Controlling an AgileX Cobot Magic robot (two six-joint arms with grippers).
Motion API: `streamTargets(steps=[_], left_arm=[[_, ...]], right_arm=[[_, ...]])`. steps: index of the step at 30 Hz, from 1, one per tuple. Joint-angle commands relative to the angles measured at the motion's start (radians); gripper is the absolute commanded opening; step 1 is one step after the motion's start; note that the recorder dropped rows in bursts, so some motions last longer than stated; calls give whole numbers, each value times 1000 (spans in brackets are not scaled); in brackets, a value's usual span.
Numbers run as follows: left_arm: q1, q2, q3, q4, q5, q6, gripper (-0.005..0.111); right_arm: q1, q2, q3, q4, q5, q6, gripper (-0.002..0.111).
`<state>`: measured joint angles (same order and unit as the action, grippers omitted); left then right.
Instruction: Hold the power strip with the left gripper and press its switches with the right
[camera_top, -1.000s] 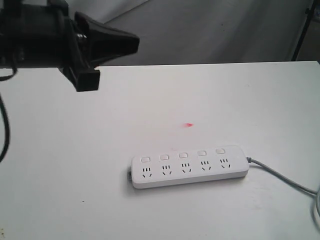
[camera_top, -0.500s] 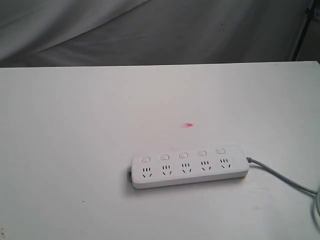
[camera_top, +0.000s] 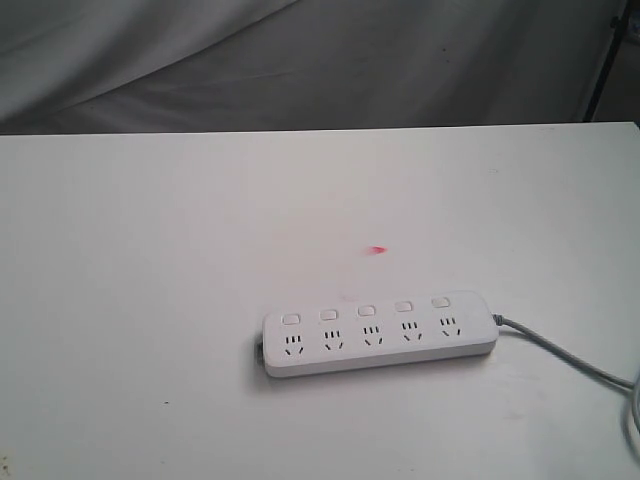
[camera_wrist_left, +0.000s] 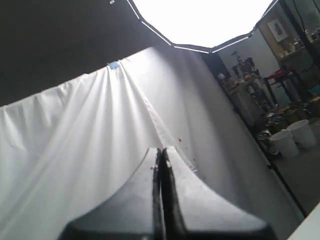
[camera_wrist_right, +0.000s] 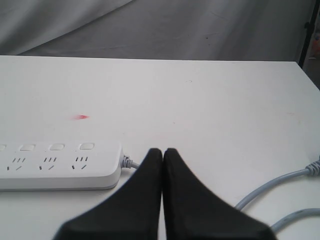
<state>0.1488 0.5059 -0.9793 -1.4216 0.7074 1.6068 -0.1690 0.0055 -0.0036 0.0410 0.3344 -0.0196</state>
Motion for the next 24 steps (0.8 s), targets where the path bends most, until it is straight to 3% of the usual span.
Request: streamTargets(steps=[1, 10, 24], left_arm=[[26, -80, -3, -5, -107, -18, 0], [44, -198, 57, 181, -265, -165, 0], [44, -408, 374, 179, -453, -196, 0]], right_arm=[[-2, -5, 4, -2, -1, 2, 0], [-2, -5, 4, -2, -1, 2, 0], [-2, -5, 4, -2, -1, 2, 0]])
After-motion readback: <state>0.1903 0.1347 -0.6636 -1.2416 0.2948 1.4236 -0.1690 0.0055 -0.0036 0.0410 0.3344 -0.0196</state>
